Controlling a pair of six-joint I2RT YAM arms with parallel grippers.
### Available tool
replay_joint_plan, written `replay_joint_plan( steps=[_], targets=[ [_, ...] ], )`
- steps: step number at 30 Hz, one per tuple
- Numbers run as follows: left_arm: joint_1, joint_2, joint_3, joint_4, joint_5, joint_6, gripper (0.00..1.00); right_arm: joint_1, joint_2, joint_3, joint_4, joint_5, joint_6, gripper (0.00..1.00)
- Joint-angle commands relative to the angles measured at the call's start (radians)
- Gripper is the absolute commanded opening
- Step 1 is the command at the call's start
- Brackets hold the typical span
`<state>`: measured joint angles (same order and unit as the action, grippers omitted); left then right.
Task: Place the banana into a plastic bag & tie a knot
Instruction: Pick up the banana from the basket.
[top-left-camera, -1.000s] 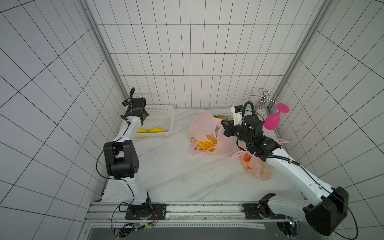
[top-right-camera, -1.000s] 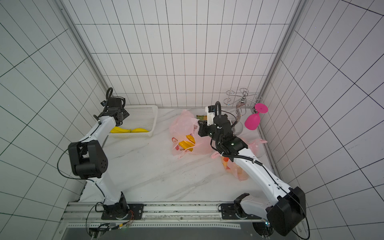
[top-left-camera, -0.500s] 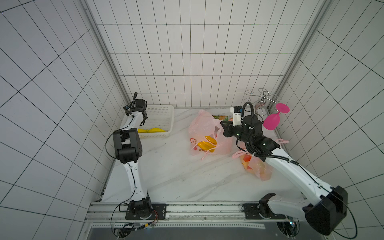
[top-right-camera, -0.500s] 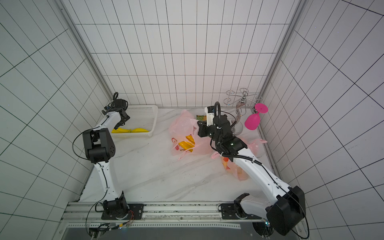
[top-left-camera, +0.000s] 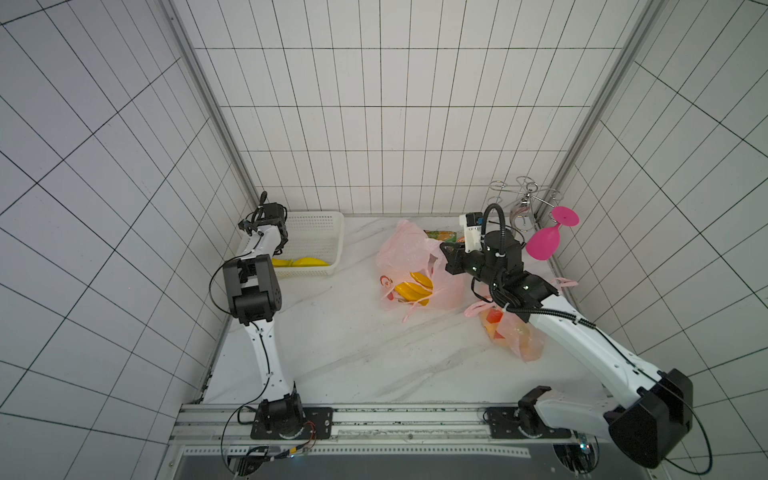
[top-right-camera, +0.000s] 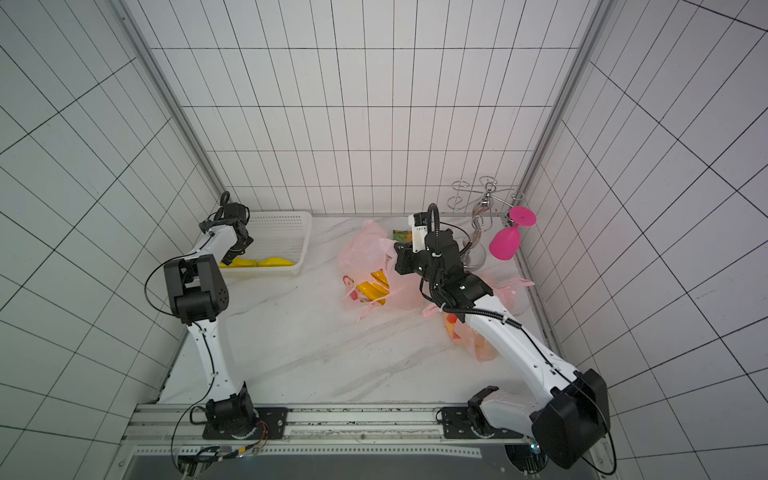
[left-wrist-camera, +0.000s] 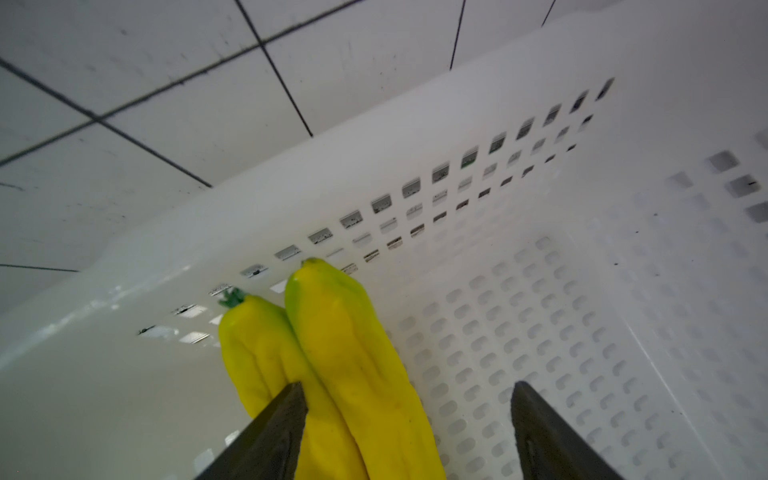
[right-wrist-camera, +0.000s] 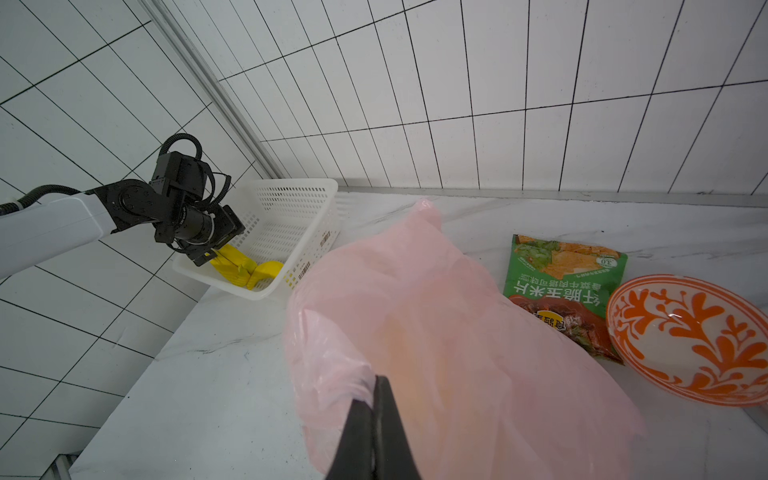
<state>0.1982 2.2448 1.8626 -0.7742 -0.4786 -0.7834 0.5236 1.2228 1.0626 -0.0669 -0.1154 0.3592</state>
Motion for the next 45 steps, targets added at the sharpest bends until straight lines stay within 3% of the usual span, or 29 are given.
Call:
replay_joint_plan(
  steps=[1, 5, 9, 17, 31, 37, 42, 45],
  targets=[
    [-0.011, 0.006, 0.008, -0.05, 0.004, -0.044, 0.79, -0.005, 0.01, -0.044, 0.002, -0.008, 0.007, 0.0],
    [-0.047, -0.082, -0.062, -0.036, -0.072, -0.061, 0.79, -0.006, 0.011, -0.043, 0.001, -0.006, 0.004, 0.0],
    [-0.028, -0.15, -0.214, 0.094, -0.096, -0.088, 0.81, -0.008, -0.009, -0.039, -0.017, 0.019, -0.01, 0.0],
    [0.003, -0.078, -0.149, -0.026, -0.068, -0.116, 0.82, -0.01, -0.022, -0.039, -0.052, 0.042, -0.027, 0.0],
    [0.043, 0.002, -0.125, -0.004, 0.025, -0.102, 0.79, -0.011, -0.039, -0.056, -0.06, 0.051, -0.025, 0.0],
    [0.024, -0.003, -0.11, 0.023, 0.039, -0.063, 0.67, -0.012, -0.033, -0.054, -0.058, 0.051, -0.023, 0.0],
    [0.007, -0.076, -0.185, 0.117, 0.042, -0.045, 0.43, -0.011, -0.031, -0.04, -0.058, 0.051, -0.021, 0.0],
    [0.002, -0.102, -0.198, 0.135, 0.051, -0.044, 0.34, -0.011, -0.032, -0.029, -0.062, 0.049, -0.02, 0.0]
  ],
)
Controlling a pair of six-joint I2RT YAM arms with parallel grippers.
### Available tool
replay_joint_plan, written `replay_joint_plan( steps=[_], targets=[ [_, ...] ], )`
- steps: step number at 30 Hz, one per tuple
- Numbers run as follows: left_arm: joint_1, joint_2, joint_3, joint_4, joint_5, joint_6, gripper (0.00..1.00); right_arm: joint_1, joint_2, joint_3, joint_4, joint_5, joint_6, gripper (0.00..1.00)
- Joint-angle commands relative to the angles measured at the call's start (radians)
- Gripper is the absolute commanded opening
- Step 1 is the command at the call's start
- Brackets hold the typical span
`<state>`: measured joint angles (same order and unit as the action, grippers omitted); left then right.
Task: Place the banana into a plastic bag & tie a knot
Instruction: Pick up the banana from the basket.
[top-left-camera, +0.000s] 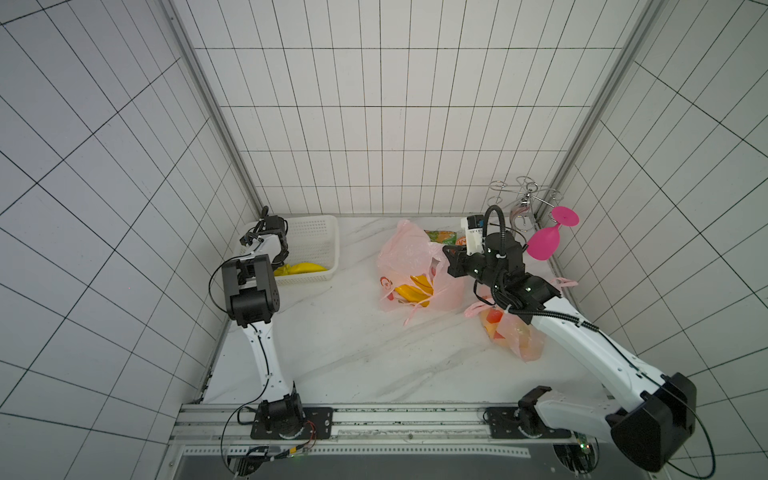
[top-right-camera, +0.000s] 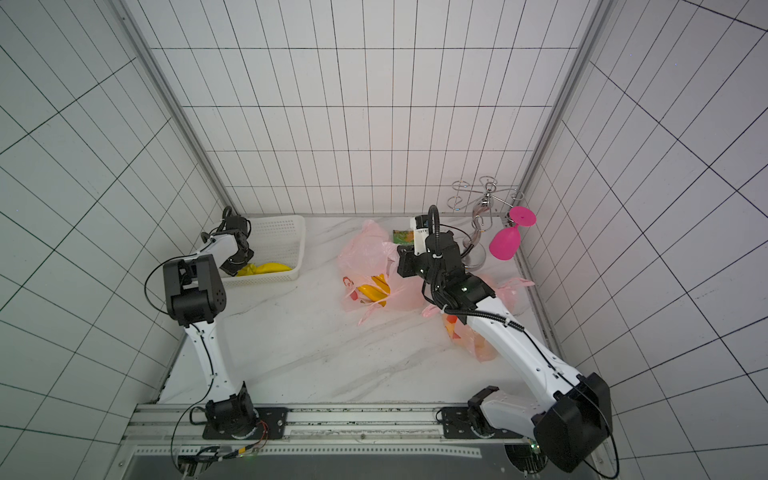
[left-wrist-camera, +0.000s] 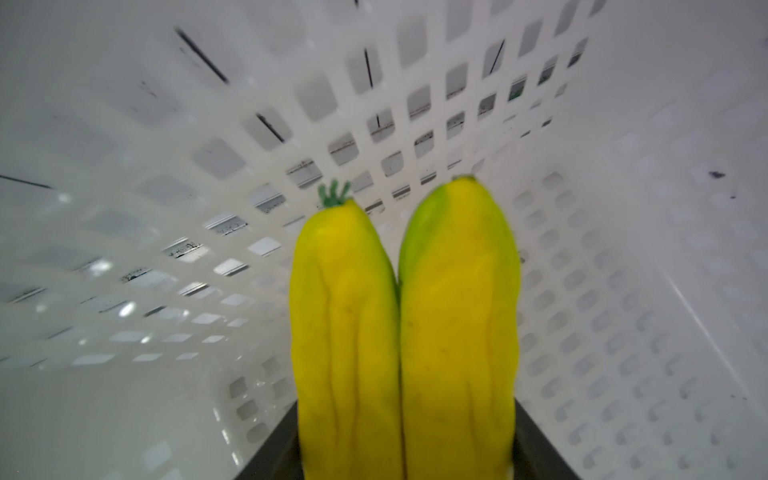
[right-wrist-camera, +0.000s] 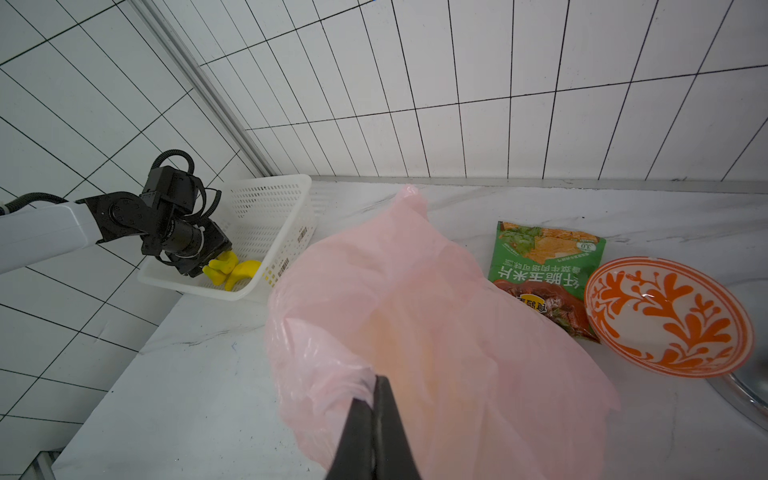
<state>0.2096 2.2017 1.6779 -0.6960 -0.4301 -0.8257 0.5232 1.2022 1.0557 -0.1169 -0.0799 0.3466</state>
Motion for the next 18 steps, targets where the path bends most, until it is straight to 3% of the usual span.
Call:
replay_joint_plan(
  steps=[1, 7, 15, 18],
  targets=[
    [-0.009, -0.065, -0.014, 0.057, 0.002, -0.003, 0.32, -0.011, -0.012, -0.02, -0.012, 0.012, -0.006, 0.0],
    [-0.024, -0.168, -0.112, 0.187, 0.058, -0.005, 0.3, -0.012, -0.013, -0.019, -0.018, 0.018, -0.006, 0.0],
    [-0.055, -0.407, -0.178, 0.28, 0.114, 0.018, 0.29, -0.011, -0.009, 0.01, -0.029, 0.015, -0.012, 0.0],
    [-0.088, -0.539, -0.261, 0.352, 0.118, 0.045, 0.29, -0.01, 0.001, 0.026, -0.032, 0.014, -0.015, 0.0]
  ],
)
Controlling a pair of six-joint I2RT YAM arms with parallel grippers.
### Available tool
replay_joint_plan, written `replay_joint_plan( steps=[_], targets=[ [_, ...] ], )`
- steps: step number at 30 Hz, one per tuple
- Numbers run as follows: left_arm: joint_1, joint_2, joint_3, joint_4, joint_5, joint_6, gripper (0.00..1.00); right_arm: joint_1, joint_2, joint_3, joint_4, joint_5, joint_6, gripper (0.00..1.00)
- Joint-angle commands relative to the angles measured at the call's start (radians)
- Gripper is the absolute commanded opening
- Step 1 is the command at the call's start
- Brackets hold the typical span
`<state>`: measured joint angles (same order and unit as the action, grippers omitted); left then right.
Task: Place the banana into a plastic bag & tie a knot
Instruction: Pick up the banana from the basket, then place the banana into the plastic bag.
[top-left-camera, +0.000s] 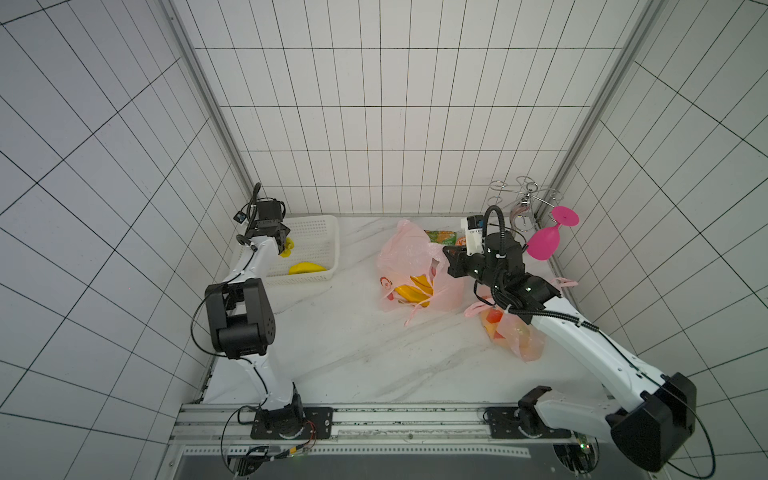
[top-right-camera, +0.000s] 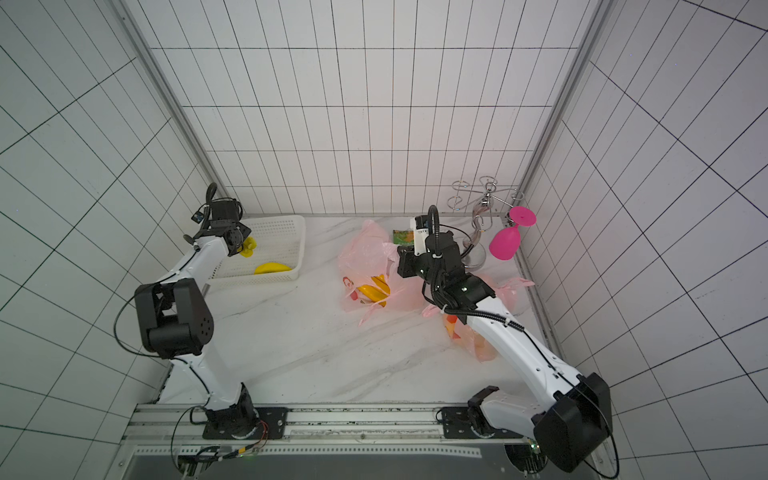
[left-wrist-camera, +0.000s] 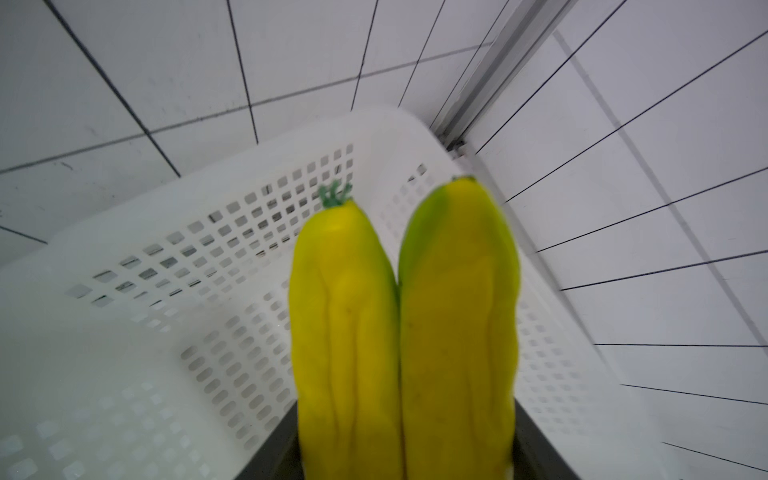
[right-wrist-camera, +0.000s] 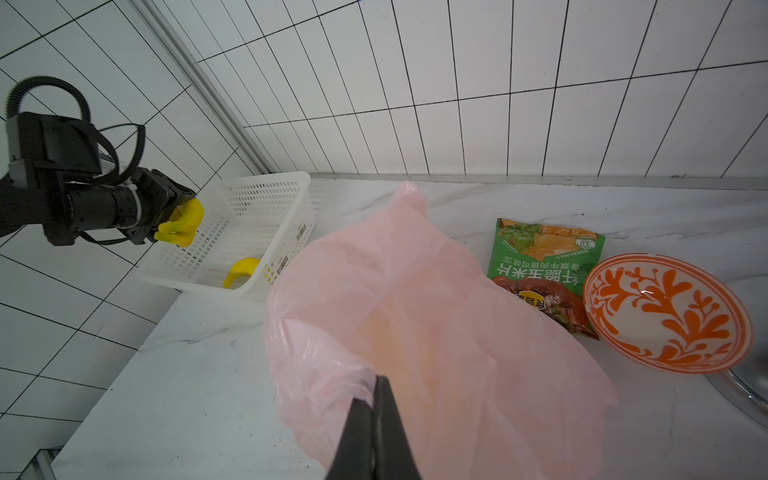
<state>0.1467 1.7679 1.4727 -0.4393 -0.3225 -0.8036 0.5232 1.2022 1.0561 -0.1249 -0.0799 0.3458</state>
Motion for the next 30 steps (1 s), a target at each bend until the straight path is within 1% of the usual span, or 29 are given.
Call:
replay_joint_plan(
  steps=[1, 3, 5, 7, 9, 12, 14, 15, 18, 20, 21, 24, 26, 30],
  targets=[
    [-0.034, -0.153, -0.093, 0.127, 0.035, 0.022, 0.29, -0.01, 0.005, 0.032, -0.025, 0.011, -0.016, 0.0],
    [-0.075, -0.267, -0.189, 0.194, 0.078, 0.02, 0.28, -0.009, 0.012, 0.044, -0.026, 0.005, -0.016, 0.0],
    [-0.139, -0.367, -0.274, 0.246, 0.099, 0.029, 0.28, -0.009, 0.02, 0.055, -0.029, -0.004, -0.016, 0.0],
    [-0.226, -0.456, -0.359, 0.303, 0.11, 0.041, 0.28, -0.006, 0.029, 0.072, -0.039, -0.008, -0.019, 0.0],
    [-0.338, -0.528, -0.441, 0.385, 0.133, 0.068, 0.28, -0.005, 0.036, 0.088, -0.05, -0.009, -0.022, 0.0],
    [-0.472, -0.574, -0.524, 0.477, 0.224, 0.087, 0.27, -0.004, 0.045, 0.111, -0.061, -0.011, -0.022, 0.0],
    [-0.55, -0.596, -0.581, 0.542, 0.266, 0.091, 0.27, 0.001, 0.055, 0.132, -0.073, -0.013, -0.026, 0.0],
    [-0.594, -0.609, -0.621, 0.587, 0.277, 0.104, 0.26, 0.004, 0.062, 0.143, -0.078, -0.012, -0.027, 0.0],
    [-0.722, -0.648, -0.714, 0.704, 0.264, 0.154, 0.25, 0.022, 0.091, 0.179, -0.089, -0.002, -0.039, 0.0],
    [-0.801, -0.659, -0.755, 0.755, 0.212, 0.193, 0.25, 0.039, 0.118, 0.205, -0.098, 0.006, -0.051, 0.0],
    [-0.83, -0.657, -0.772, 0.789, 0.206, 0.211, 0.25, 0.048, 0.133, 0.221, -0.106, 0.01, -0.054, 0.0],
    [-0.885, -0.633, -0.811, 0.877, 0.189, 0.25, 0.25, 0.075, 0.156, 0.254, -0.107, 0.022, -0.056, 0.0],
    [-0.907, -0.6, -0.841, 0.976, 0.175, 0.276, 0.25, 0.08, 0.166, 0.272, -0.106, 0.016, -0.05, 0.0],
    [-0.909, -0.454, -0.838, 1.146, 0.269, 0.341, 0.25, 0.083, 0.173, 0.305, -0.102, -0.001, -0.036, 0.0]
  ],
)
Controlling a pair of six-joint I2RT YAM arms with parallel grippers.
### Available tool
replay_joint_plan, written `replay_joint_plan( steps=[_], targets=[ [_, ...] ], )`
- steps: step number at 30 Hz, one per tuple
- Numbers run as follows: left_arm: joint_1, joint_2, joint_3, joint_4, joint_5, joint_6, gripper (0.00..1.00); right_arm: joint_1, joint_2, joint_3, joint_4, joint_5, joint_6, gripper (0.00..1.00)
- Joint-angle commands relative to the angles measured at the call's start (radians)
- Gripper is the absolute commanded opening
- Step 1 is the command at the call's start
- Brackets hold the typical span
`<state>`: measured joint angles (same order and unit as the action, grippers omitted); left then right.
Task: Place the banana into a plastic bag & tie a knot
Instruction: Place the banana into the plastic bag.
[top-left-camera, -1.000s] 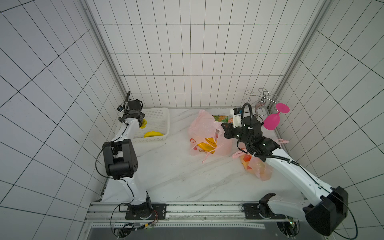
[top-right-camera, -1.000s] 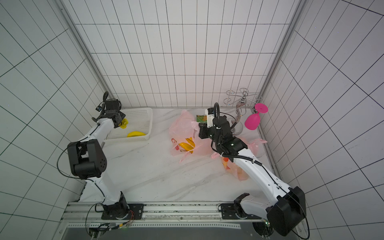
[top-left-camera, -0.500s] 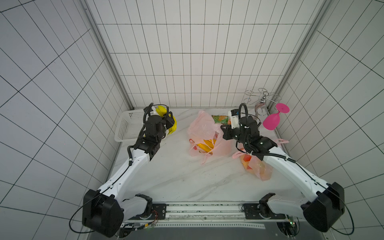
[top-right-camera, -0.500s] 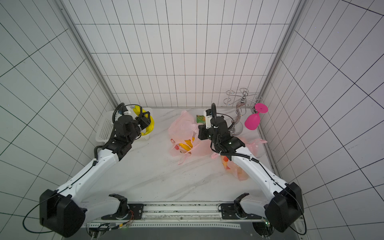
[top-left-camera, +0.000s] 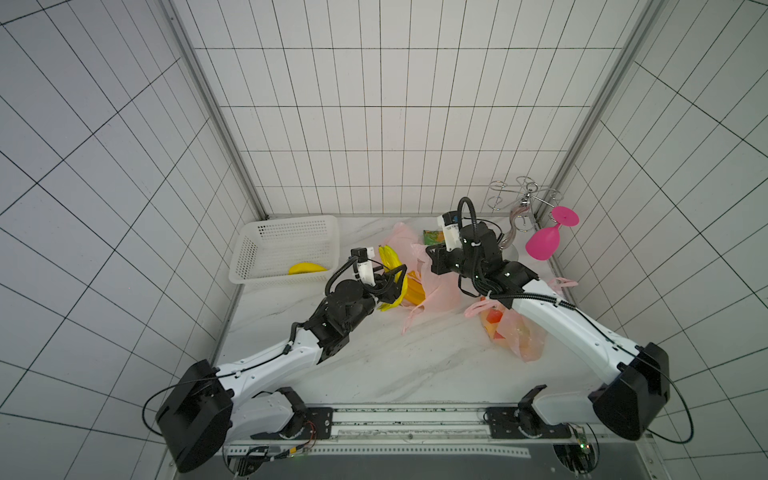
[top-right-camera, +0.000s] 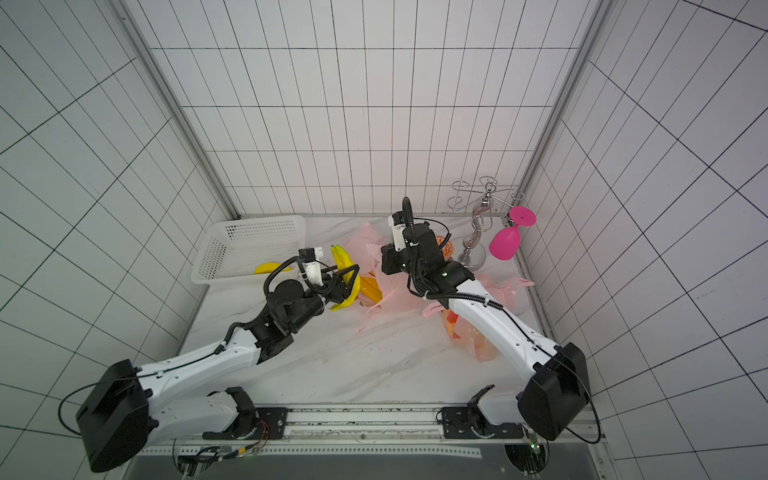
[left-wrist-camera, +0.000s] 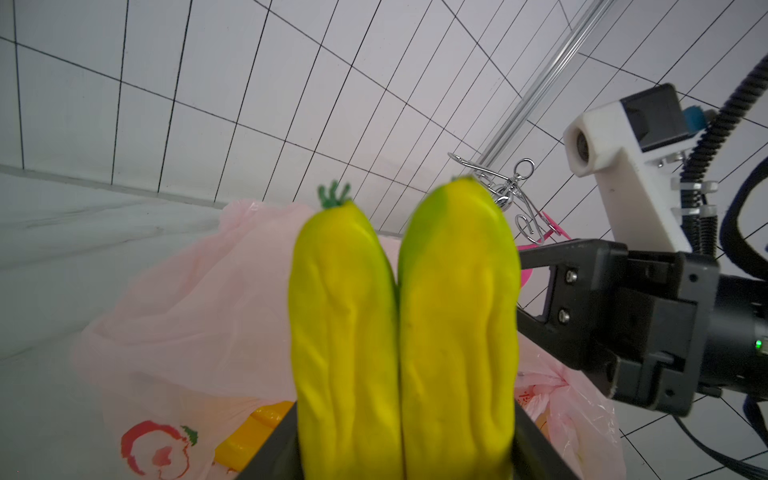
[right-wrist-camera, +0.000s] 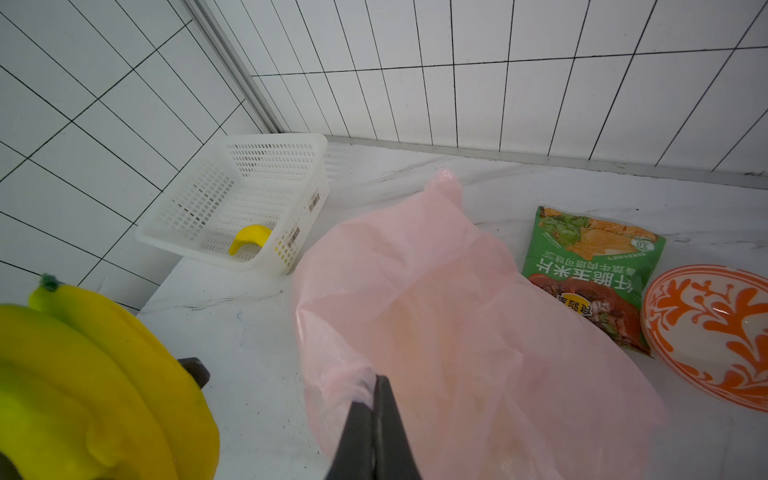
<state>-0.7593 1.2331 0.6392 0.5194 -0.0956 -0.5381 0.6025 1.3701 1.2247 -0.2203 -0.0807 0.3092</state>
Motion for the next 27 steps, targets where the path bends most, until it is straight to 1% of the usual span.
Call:
replay_joint_plan(
  steps=[1, 3, 5, 8, 11, 14, 19, 22, 24, 27],
  targets=[
    [-0.003, 0.108, -0.001, 0.21, 0.066, 0.09, 0.25, 0.004, 0.005, 0.143, -0.007, -0.002, 0.002, 0.0],
    [-0.006, 0.152, -0.017, 0.288, 0.11, 0.096, 0.25, 0.002, 0.001, 0.155, -0.009, 0.007, 0.001, 0.0],
    [-0.017, 0.17, -0.044, 0.343, 0.112, 0.097, 0.24, 0.003, 0.001, 0.163, -0.009, 0.019, -0.004, 0.0],
    [-0.027, 0.204, -0.039, 0.34, 0.102, 0.129, 0.24, 0.002, 0.012, 0.182, -0.017, 0.002, -0.009, 0.0],
    [-0.028, 0.268, 0.005, 0.334, 0.107, 0.152, 0.24, 0.005, 0.014, 0.18, -0.006, -0.014, -0.001, 0.0],
    [-0.026, 0.348, 0.065, 0.309, 0.088, 0.168, 0.24, 0.007, 0.005, 0.167, 0.005, -0.017, 0.007, 0.0],
    [-0.021, 0.475, 0.117, 0.39, 0.068, 0.213, 0.26, 0.008, -0.013, 0.148, 0.002, -0.013, 0.01, 0.0],
    [-0.002, 0.525, 0.167, 0.366, 0.095, 0.214, 0.26, 0.007, -0.027, 0.125, 0.004, -0.012, 0.013, 0.0],
    [0.002, 0.551, 0.19, 0.377, 0.086, 0.215, 0.27, 0.008, -0.033, 0.109, 0.01, -0.013, 0.019, 0.0],
    [0.017, 0.6, 0.266, 0.302, 0.104, 0.198, 0.28, 0.008, -0.039, 0.085, 0.022, -0.017, 0.029, 0.0]
  ],
)
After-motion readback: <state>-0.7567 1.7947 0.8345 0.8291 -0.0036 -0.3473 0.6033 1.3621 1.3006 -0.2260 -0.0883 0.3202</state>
